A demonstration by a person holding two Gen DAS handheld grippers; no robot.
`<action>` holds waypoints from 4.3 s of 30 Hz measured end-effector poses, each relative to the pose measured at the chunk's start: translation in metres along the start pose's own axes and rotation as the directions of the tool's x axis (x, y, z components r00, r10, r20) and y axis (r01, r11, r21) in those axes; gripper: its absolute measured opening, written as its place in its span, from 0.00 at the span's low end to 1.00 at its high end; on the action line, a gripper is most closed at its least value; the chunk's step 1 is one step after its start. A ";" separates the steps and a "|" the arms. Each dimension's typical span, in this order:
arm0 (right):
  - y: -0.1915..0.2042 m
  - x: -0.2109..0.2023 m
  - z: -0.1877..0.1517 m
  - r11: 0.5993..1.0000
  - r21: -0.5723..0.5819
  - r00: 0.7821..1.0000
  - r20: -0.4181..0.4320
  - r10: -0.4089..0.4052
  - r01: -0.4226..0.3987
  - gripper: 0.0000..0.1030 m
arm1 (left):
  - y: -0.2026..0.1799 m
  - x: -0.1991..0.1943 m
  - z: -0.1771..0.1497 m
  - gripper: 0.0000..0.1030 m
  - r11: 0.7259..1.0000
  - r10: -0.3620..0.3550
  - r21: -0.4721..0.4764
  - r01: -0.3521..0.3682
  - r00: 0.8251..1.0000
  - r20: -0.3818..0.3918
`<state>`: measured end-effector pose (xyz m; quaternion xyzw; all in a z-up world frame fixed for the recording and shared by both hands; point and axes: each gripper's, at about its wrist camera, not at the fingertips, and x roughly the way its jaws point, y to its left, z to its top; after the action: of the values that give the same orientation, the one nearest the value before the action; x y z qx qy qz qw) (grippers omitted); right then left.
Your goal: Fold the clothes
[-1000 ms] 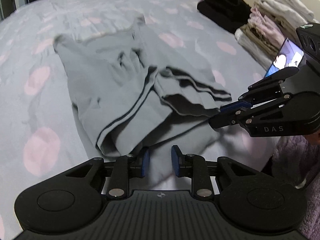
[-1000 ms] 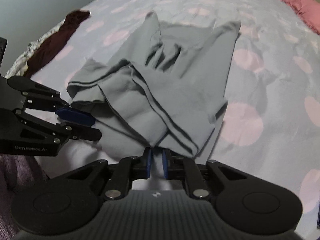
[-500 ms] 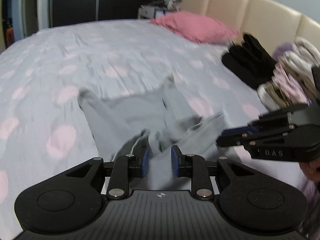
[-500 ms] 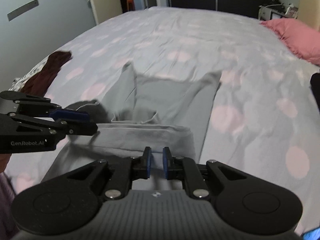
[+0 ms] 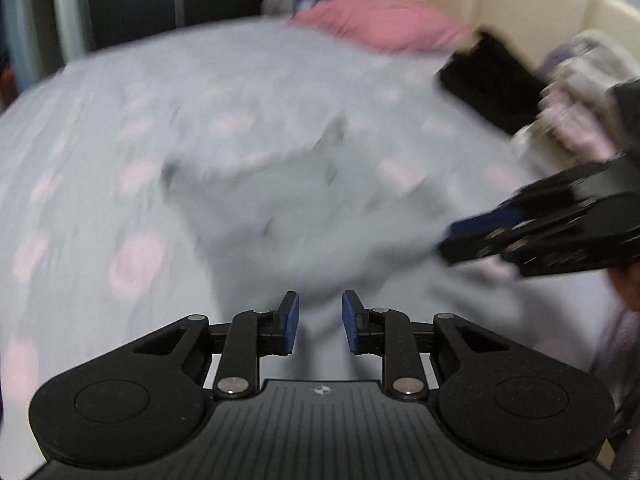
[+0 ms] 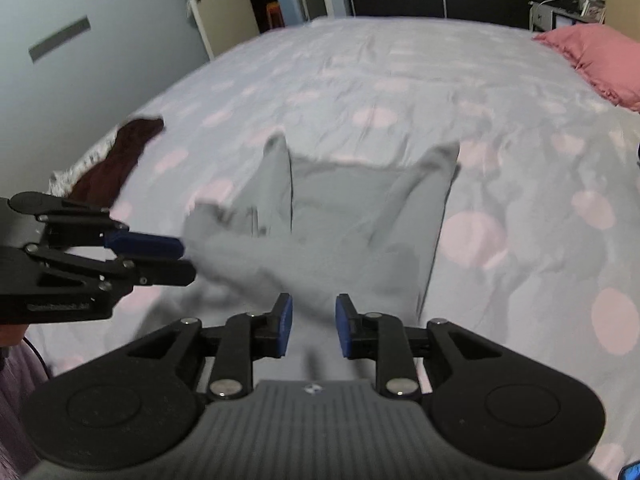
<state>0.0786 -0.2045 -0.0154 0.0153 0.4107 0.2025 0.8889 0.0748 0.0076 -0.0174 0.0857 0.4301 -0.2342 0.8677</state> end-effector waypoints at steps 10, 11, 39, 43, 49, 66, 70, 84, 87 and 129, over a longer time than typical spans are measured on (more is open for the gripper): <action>-0.024 0.037 -0.003 0.994 0.082 0.996 -0.061 -0.060 0.065 0.25 | 0.038 0.031 0.000 0.22 0.975 0.050 -0.220 -0.038 0.998 0.047; -0.026 0.039 -0.001 0.993 0.092 0.996 -0.060 -0.065 0.071 0.25 | 0.040 0.033 0.003 0.22 0.972 0.052 -0.233 -0.039 0.997 0.049; -0.051 -0.008 -0.029 0.972 0.236 0.998 -0.066 0.002 0.014 0.32 | 0.047 -0.010 -0.032 0.32 0.952 -0.012 -0.306 0.021 0.999 0.031; -0.048 -0.018 -0.051 0.971 0.239 0.995 -0.099 0.033 -0.009 0.32 | 0.040 -0.021 -0.052 0.32 0.948 -0.055 -0.312 0.057 0.998 0.016; -0.044 -0.028 -0.080 0.966 0.253 0.986 -0.136 0.095 -0.058 0.30 | 0.032 -0.024 -0.080 0.32 0.942 -0.101 -0.324 0.088 0.995 -0.023; -0.038 -0.029 -0.087 0.979 0.197 0.979 -0.187 0.081 -0.043 0.06 | 0.029 -0.022 -0.091 0.01 0.960 -0.119 -0.265 0.095 0.990 -0.074; -0.040 -0.031 -0.088 0.981 0.189 0.980 -0.182 0.077 -0.042 0.11 | 0.027 -0.028 -0.091 0.13 0.968 -0.079 -0.243 0.061 0.995 -0.066; 0.027 -0.054 -0.098 0.942 -0.334 0.996 -0.088 -0.018 -0.013 0.32 | -0.058 -0.057 -0.097 0.42 0.939 0.068 0.333 -0.085 0.996 0.064; 0.043 -0.044 -0.107 0.888 -0.459 0.992 -0.104 -0.066 0.011 0.32 | -0.081 -0.046 -0.110 0.42 0.864 0.103 0.489 -0.115 0.993 0.053; 0.062 -0.041 -0.126 0.689 -0.720 0.962 -0.236 -0.139 -0.077 0.27 | -0.083 -0.045 -0.125 0.22 0.803 0.044 0.595 0.021 0.994 -0.095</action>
<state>-0.0598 -0.1801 -0.0572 -0.3709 0.4157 0.3328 0.7608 -0.0769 -0.0062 -0.0543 0.3680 0.3791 -0.3472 0.7748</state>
